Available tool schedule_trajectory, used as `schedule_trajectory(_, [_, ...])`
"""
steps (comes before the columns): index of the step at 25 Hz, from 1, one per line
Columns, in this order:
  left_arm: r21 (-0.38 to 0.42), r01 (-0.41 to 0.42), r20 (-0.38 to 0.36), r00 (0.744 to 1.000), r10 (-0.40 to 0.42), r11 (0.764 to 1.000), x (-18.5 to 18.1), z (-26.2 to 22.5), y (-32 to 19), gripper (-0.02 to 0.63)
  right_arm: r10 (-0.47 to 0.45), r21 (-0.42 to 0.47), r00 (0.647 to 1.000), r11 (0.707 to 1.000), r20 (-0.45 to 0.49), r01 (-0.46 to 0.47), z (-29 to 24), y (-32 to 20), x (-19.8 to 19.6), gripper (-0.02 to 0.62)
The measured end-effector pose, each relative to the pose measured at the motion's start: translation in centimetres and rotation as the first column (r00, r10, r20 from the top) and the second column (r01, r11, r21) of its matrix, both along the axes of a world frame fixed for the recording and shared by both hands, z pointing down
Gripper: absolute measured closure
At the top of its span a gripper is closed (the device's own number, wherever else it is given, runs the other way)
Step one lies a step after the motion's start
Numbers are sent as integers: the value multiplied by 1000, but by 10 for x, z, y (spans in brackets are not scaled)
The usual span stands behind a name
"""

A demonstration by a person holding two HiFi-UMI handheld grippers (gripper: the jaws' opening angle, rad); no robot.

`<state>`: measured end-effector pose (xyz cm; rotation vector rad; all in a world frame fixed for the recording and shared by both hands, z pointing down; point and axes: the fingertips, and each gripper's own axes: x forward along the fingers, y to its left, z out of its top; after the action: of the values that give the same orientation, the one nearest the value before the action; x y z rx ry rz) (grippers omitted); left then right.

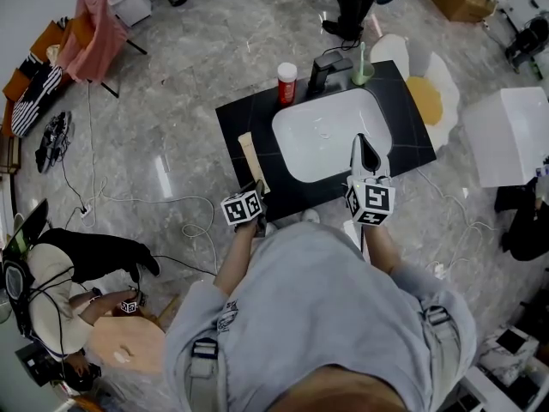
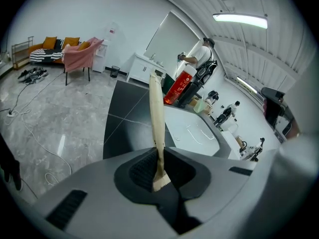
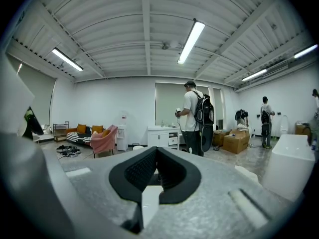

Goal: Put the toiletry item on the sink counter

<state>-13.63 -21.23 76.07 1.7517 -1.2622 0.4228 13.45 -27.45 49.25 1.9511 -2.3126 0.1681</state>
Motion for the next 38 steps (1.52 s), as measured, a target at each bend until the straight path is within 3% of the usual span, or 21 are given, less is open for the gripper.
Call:
schedule_trajectory(13, [-59, -9, -58, 998, 6, 998, 4, 17, -6, 571, -9, -27, 1000, 1000, -16, 8, 7, -2, 1, 591])
schedule_trajectory(15, [-56, -17, -26, 1000, 16, 998, 1, 17, -8, 567, -16, -34, 1000, 999, -17, 15, 8, -1, -1, 591])
schedule_trajectory(17, [-39, -37, 67, 997, 40, 999, -5, 15, -11, 448, -22, -37, 1000, 999, -17, 21, 9, 0, -2, 591])
schedule_trajectory(19, [-25, -53, 119, 991, 56, 998, -8, 10, -14, 423, -26, -37, 1000, 999, -16, 26, 8, -1, -3, 591])
schedule_trajectory(26, [-19, -17, 74, 997, 18, 1000, -8, 3, -16, 423, -34, -35, 999, 999, -15, 34, 7, -3, -6, 591])
schedule_trajectory(29, [12, -6, 74, 997, 5, 1000, -9, -8, -21, 432, -42, -36, 999, 999, -14, 41, 8, -4, -7, 591])
schedule_trajectory(34, [49, 39, 70, 997, -42, 998, -16, -21, -26, 557, -56, -30, 998, 998, -8, 56, 8, -4, -13, 591])
schedule_trajectory(38, [77, 68, 56, 996, -73, 995, -19, -31, -24, 584, -67, -31, 998, 997, -3, 66, 7, -2, -16, 591])
